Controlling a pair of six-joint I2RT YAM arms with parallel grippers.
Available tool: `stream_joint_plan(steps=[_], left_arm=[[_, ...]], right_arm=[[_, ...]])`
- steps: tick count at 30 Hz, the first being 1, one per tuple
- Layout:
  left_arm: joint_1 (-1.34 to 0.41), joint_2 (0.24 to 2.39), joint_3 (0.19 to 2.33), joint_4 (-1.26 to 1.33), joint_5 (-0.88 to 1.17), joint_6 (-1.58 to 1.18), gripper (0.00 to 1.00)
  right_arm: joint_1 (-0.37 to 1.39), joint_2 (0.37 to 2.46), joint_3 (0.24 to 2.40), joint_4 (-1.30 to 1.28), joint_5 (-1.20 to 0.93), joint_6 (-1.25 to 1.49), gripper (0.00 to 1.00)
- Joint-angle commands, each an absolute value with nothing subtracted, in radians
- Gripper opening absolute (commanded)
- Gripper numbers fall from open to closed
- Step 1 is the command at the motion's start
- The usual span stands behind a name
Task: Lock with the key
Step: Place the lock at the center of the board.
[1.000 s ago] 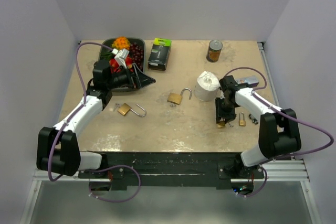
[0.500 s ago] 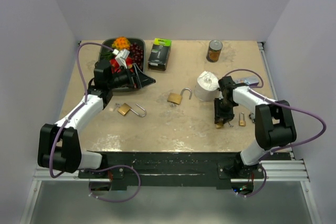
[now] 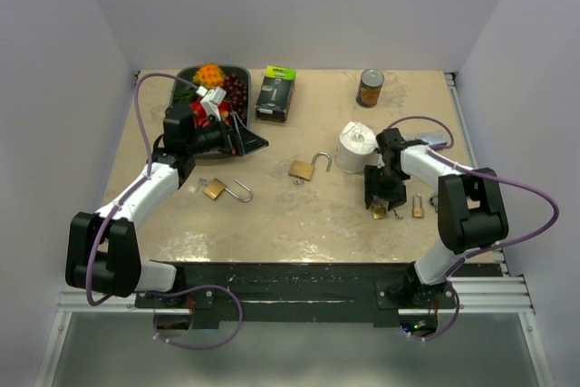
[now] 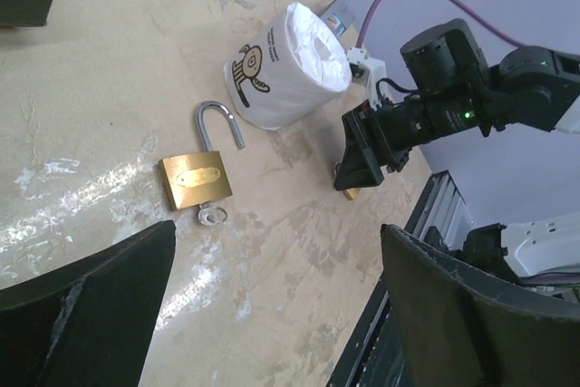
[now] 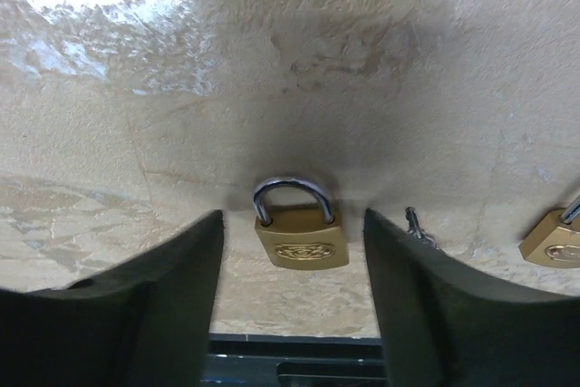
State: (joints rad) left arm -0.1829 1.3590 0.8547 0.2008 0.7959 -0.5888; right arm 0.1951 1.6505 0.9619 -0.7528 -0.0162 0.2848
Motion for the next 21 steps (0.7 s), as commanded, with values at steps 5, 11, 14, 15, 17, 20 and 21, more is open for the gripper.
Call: stream_joint_plan(steps=[5,11,14,15,17,20,21], left_arm=[[-0.166,1.338,0.926,0.077,0.764,-0.419,0.99],[-0.156,1.238,0.907,0.048,0.723,-0.284,0.99],[-0.147,1.213,0.920,0.002,0.736,-0.182,0.99],[-0.143,1.207,0.925,-0.044,0.753,-0.148,0.99],[-0.132,1.189,0.933,-0.070,0.779,-0.062,0.99],[-0.114,1.192,0.972,-0.167,0.804,0.118,0.99],[-0.107,1.216,1.020,-0.267,0.810,0.191,0.99]], right_arm=[[0.193,1.626,1.014,-0.775,-0.003,0.288,0.79],[0.195,1.552,1.032,-0.825,-0.020,0.279,0.82],[0.195,1.514,1.038,-0.854,-0.044,0.273,0.83],[0.193,1.505,1.040,-0.862,-0.046,0.275,0.84],[0.193,1.473,1.042,-0.885,-0.057,0.275,0.84],[0.195,1.425,1.058,-0.914,-0.066,0.272,0.86],[0.193,1.413,1.069,-0.919,-0.066,0.267,0.86]])
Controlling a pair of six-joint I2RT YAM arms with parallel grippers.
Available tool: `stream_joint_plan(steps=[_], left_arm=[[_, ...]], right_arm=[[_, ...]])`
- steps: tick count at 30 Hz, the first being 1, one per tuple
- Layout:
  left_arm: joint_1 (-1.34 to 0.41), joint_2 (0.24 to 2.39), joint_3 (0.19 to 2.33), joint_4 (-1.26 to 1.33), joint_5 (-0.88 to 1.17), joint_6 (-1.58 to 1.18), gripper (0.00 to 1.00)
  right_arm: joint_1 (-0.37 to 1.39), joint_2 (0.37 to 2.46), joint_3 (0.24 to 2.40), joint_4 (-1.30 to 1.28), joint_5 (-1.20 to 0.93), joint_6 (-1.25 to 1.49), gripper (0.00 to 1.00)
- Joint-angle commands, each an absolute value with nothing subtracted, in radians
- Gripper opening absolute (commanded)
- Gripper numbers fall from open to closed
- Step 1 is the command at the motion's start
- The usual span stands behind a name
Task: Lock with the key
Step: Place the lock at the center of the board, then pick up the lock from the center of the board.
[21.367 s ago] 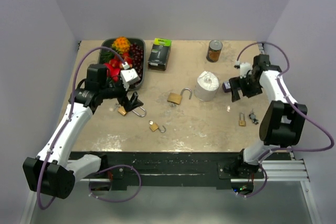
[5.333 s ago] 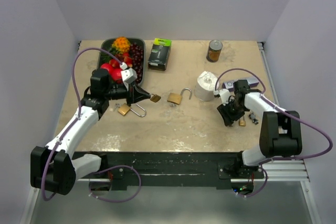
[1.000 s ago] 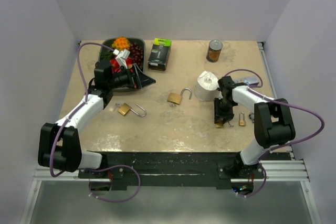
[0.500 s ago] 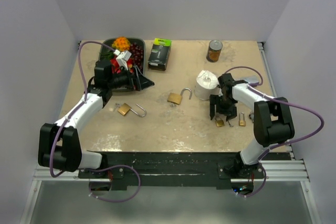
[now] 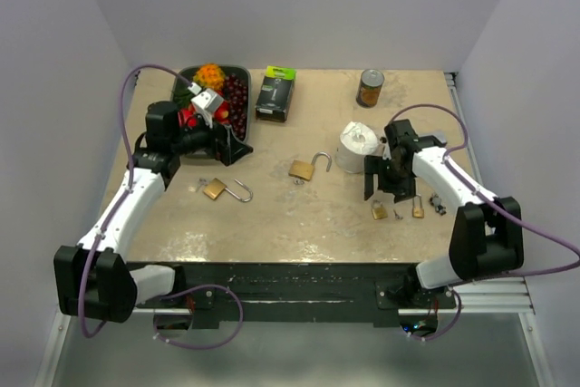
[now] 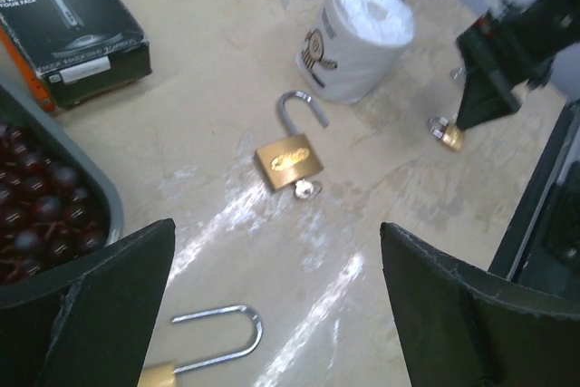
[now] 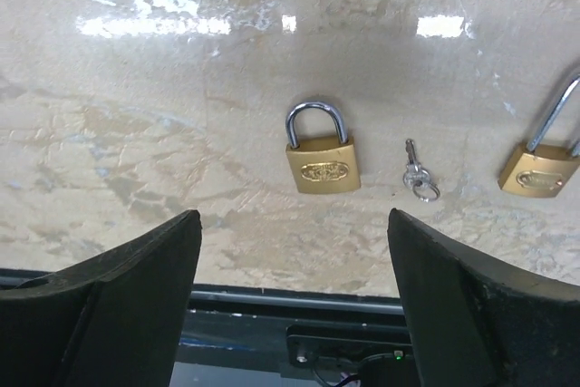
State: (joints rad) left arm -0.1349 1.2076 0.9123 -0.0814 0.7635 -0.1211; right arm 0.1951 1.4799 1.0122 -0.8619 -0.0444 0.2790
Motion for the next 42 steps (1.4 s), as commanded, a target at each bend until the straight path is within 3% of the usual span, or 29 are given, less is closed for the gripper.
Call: stream_joint_plan(steps=[1,4,6,8,14,23,42], left_arm=[[-0.091,1.230,1.049,-0.331,0.814,0.274,0.99],[-0.049,1.324,1.196,-0.637,0.828,0.683,0.99],[-0.041,1.403,1.300,-0.864,0.787,1.010,0.98],[-0.041,1.468,1.394,-1.106,0.724,1.343,0.98],[-0.048,1.700,1.537,-1.312,0.522,1.690,0.96],[-0.107,1.793,1.434,-1.219,0.342,1.937,0.95],[-0.219,1.884,1.255,-1.125,0.268,1.913,0.91]], right_arm=[[0.195,1.398,1.081,-0.916,-0.066,0.255,0.87],[0.193,1.345,1.138,-0.887,-0.069,0.181,0.91],[0.195,1.330,1.179,-0.870,-0.072,0.128,0.99],[0.195,1.335,1.234,-0.828,-0.040,0.059,0.99],[0.193,1.286,1.313,-0.741,-0.018,-0.086,0.99],[0.195,1.310,1.431,-0.759,-0.158,-0.167,0.99],[0.193,1.350,1.514,-0.802,-0.232,-0.166,0.99]])
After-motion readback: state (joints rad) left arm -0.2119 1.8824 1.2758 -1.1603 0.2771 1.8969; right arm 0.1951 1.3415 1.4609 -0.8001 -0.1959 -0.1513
